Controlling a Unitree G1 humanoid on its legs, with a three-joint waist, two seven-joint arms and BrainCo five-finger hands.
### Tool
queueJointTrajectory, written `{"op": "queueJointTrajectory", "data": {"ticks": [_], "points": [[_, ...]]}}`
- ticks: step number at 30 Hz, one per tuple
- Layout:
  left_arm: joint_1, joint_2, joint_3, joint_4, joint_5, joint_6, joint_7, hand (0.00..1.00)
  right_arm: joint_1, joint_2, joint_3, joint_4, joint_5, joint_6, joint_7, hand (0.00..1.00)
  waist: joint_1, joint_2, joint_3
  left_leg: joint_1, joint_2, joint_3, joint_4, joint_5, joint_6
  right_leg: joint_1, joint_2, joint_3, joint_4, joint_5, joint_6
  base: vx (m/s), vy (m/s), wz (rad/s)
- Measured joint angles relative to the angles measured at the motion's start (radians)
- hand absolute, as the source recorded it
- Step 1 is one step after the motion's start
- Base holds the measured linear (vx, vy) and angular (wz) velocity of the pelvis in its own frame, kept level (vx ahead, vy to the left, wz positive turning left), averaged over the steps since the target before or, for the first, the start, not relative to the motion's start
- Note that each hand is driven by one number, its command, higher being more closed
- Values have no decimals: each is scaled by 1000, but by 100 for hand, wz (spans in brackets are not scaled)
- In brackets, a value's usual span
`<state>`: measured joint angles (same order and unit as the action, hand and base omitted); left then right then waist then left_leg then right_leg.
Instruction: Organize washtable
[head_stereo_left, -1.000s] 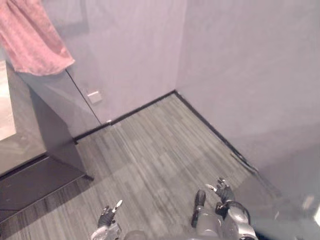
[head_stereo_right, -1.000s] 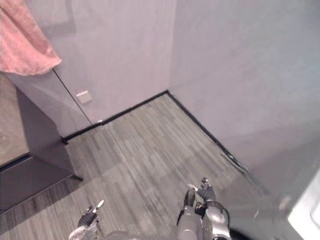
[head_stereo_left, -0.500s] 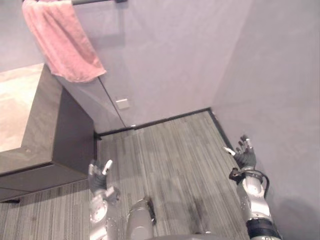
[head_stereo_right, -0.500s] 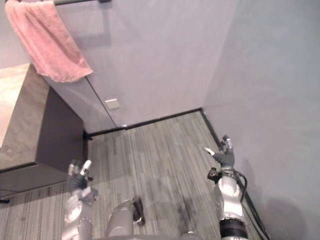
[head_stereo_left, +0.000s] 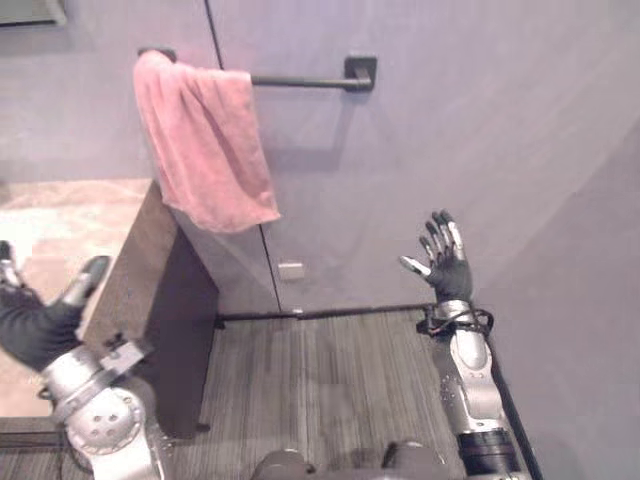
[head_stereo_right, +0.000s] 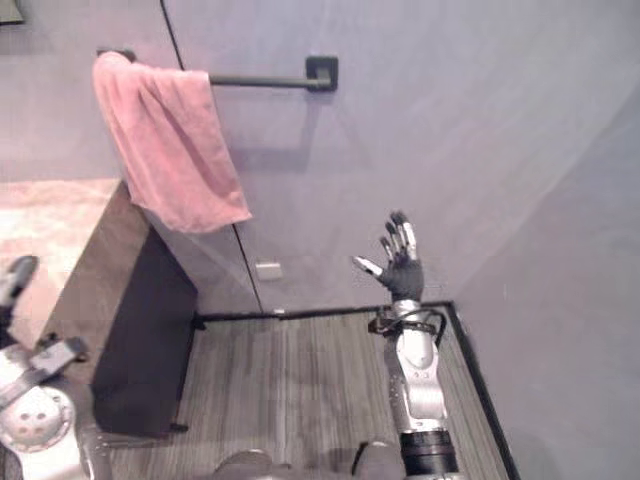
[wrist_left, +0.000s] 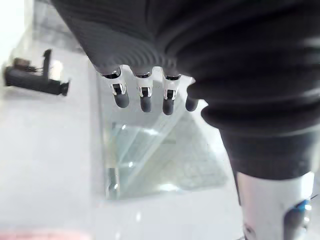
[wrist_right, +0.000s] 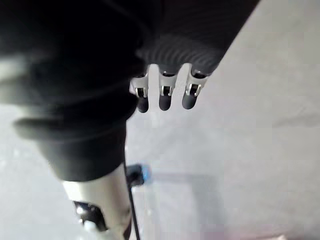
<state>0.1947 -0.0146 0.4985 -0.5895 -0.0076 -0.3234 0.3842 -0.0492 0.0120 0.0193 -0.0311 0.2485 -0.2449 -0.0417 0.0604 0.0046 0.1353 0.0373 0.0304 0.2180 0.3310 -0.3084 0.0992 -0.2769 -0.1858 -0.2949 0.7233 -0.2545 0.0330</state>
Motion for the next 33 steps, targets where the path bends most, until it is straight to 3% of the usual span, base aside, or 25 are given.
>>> {"op": "queueJointTrajectory", "data": {"ticks": [1,2,3,4,5,6,7,8,9,11,13,16,17,18,19,21,23,24,28,31,33], "points": [[-8,0,14,-8,2,-2,19,0,0,-1,1,1,5,-3,2,0,2,-1,-5,14,0,-9,-10,-5,-9,-8,11,-16,-111,16,5,366,-51,61],[-23,0,28,-21,12,-1,57,0,0,-4,13,7,10,-6,2,0,2,-5,-12,30,-4,-20,-21,-17,-33,-5,25,-61,-273,74,2,405,-69,57],[-31,-1,53,-44,31,3,92,0,3,-13,37,19,17,-9,2,0,6,-16,-20,64,-8,-35,-15,-45,-78,-4,32,-85,-386,172,-22,553,-118,89],[-31,-3,45,-51,96,24,127,0,25,-32,57,34,17,-8,4,0,4,-7,-37,90,7,-60,29,-76,-124,22,40,-73,-364,237,-56,524,-120,93],[-34,-7,32,-53,133,40,139,0,32,-41,61,44,17,-7,5,0,2,-8,-45,82,25,-74,97,-81,-131,41,41,-84,-344,222,-59,557,-160,113],[-42,-25,-1,-70,226,83,143,0,43,-55,62,50,15,4,7,0,-2,28,-29,1,81,-81,341,-61,-163,100,51,-137,-339,182,-59,518,-139,80],[-40,-50,-27,-95,276,103,137,0,44,-67,64,49,12,15,16,0,13,71,-28,-86,157,-76,570,36,-197,160,93,-147,-351,151,-66,493,-121,45],[-35,-62,-29,-104,288,106,134,0,41,-70,69,49,6,20,21,0,21,88,-27,-128,184,-75,657,114,-204,188,109,-143,-365,142,-73,466,-35,-23],[-26,-59,-36,-108,297,108,124,0,42,-67,73,52,-8,20,24,0,36,91,-29,-185,228,-70,766,142,-201,229,123,-129,-415,137,-80,451,9,-43],[-26,-49,-64,-107,292,115,114,0,40,-59,65,52,-15,20,18,0,34,85,-34,-247,271,-37,780,107,-151,280,118,-115,-481,150,-61,451,6,-30],[-23,-56,-68,-99,270,124,98,0,39,-59,48,54,-12,21,14,0,34,67,-32,-272,325,-20,619,94,-135,336,94,-90,-537,162,-43,427,36,-36],[-16,-57,-58,-75,221,132,93,0,29,-57,49,56,-2,19,-4,0,31,53,-40,-232,332,-37,278,101,-145,361,66,-83,-552,170,-31,249,118,-36],[-14,-57,-44,-58,196,135,94,0,24,-59,49,57,0,16,-14,0,31,63,-48,-199,318,-78,68,157,-187,364,62,-80,-555,177,-19,358,334,-57],[-7,-57,-16,-28,171,140,90,0,3,-63,55,57,-1,23,-13,0,31,95,-70,-177,315,-103,-68,315,-204,366,74,-67,-570,192,8,370,428,-69],[-12,-33,40,25,133,146,78,0,-24,-47,76,70,-1,31,-9,0,26,73,-81,-156,293,-106,-88,291,-278,381,60,-55,-599,197,48,365,437,-45],[-37,15,133,126,82,177,78,0,-35,-16,124,82,-2,23,-4,0,9,22,-97,-139,227,-93,-129,295,-270,382,-1,-58,-623,220,85,212,264,-4],[-42,44,207,188,54,212,85,0,-34,7,173,91,-2,40,1,0,6,-7,-104,-103,198,-65,-149,294,-268,387,-32,-51,-626,237,103,112,178,-24],[-51,62,221,223,38,231,86,0,-51,14,221,91,-3,55,5,0,8,-10,-106,-83,187,-56,-160,293,-267,401,-41,-54,-640,247,105,22,137,-25],[-54,37,219,229,-1,243,63,0,-164,26,367,104,-13,76,48,0,13,7,-110,-72,164,-43,-243,310,-255,394,-51,-58,-673,216,124,-96,-12,2],[-5,-53,206,201,11,251,28,0,-164,23,405,106,-33,100,69,0,13,65,-133,-22,168,-27,-358,372,-258,394,-40,-65,-677,210,130,-76,-54,6],[19,-66,193,177,26,251,17,0,-163,19,403,106,-36,100,69,0,10,89,-142,-18,176,-22,-388,398,-258,391,-28,-77,-686,210,129,-23,-46,8]]}}
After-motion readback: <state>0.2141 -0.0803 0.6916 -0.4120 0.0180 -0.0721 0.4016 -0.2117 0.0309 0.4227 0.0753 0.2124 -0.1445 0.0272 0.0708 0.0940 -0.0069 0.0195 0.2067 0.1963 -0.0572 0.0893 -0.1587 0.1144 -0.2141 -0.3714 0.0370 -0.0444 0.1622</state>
